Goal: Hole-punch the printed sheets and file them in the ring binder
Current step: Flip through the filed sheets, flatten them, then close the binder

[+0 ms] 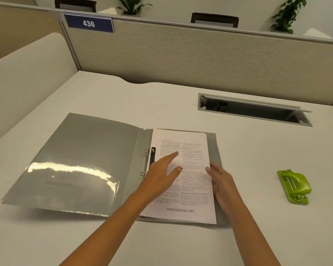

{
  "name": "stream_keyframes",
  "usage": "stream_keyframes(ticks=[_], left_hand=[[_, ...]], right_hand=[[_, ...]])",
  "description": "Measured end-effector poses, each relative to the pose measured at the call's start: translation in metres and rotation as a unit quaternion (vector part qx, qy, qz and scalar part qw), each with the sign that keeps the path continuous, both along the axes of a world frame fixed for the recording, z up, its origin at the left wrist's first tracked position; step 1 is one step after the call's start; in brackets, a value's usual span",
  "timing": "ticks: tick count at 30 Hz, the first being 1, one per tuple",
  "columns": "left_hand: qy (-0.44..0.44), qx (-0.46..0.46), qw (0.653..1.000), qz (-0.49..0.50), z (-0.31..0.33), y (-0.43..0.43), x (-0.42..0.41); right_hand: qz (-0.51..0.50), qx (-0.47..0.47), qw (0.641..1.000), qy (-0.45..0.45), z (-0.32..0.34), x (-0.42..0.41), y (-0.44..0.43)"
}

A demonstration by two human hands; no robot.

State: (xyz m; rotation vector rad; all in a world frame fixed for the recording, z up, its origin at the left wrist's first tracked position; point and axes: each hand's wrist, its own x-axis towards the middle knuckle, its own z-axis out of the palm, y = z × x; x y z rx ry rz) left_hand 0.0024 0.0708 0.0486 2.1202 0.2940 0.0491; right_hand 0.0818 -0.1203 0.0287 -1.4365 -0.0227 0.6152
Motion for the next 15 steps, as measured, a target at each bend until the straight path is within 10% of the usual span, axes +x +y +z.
stream_keyframes(ticks=[9,15], left_hand=[[0.001,0.366,0.924,-0.108,-0.032,0.004,-0.017],[0.026,0.389,0.914,-0.114,-0.04,-0.002,-0.022]], right_hand=[[-0.099,-0.242,0.963,-0.068,-0.001,0.005,-0.005],[-0.158,-0.264,0.947,-0.09,0.004,0.011,-0.021]])
